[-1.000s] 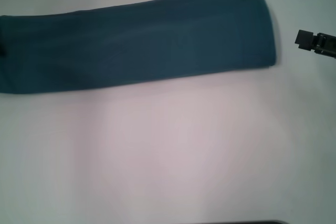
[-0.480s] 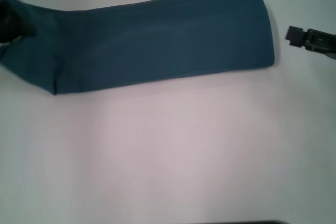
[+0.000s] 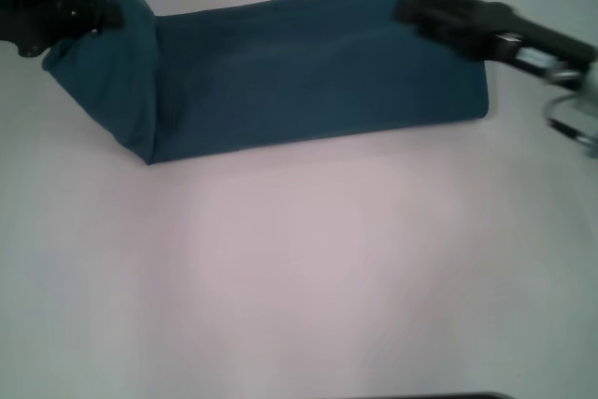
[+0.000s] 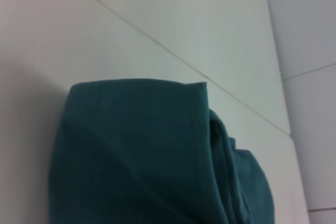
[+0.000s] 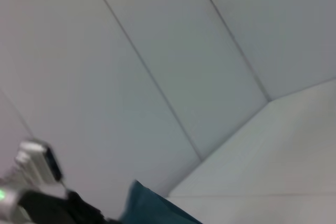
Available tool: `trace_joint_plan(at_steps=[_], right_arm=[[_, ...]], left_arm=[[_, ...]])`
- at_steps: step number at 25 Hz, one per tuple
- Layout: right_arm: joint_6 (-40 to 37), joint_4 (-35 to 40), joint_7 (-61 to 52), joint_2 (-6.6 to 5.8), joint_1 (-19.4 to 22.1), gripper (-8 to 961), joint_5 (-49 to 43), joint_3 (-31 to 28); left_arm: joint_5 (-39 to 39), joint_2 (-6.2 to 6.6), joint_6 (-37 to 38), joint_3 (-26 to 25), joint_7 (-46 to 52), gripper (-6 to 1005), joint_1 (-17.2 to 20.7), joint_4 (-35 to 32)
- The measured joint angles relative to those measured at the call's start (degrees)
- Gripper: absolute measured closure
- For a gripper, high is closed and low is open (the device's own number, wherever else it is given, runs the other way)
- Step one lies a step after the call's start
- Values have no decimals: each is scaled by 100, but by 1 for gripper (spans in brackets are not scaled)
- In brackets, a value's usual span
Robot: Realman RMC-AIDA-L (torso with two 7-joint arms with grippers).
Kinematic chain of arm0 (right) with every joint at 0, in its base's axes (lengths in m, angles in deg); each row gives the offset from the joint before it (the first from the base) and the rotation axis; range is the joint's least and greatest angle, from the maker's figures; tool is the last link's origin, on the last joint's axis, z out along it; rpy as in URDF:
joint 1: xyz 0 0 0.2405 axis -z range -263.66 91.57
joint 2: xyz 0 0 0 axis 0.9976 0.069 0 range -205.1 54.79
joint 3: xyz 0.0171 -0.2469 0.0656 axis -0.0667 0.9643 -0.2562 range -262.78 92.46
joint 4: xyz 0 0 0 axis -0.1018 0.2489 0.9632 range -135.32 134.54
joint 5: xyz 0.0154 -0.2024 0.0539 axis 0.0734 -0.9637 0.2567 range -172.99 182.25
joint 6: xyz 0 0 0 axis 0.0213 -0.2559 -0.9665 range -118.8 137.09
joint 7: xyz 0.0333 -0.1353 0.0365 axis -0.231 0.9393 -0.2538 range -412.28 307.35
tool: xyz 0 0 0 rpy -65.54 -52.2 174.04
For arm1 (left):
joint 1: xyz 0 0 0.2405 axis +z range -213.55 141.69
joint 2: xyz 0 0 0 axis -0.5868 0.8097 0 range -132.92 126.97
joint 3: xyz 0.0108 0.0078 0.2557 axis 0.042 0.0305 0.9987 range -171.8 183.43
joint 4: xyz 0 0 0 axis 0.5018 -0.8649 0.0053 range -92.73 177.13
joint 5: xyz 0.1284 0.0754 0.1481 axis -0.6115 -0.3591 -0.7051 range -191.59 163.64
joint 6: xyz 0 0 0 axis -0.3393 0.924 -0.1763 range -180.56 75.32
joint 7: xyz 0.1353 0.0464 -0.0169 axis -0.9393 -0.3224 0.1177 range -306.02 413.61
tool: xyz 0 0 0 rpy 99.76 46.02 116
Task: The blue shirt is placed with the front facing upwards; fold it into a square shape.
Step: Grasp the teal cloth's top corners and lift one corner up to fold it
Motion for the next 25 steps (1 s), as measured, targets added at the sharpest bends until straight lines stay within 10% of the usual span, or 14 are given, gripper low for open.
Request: trace_joint_plan(at_steps=[12,25], right_arm=[[2341,-3175,4768,77,-1594,547,942,-211],[3727,-4163,5581,121,-2315,897,293,-979]], left_arm=[[981,-2,-51,-32,-183,953,55,-31],[1560,-145,-15,-114,-308,953,71,-49]])
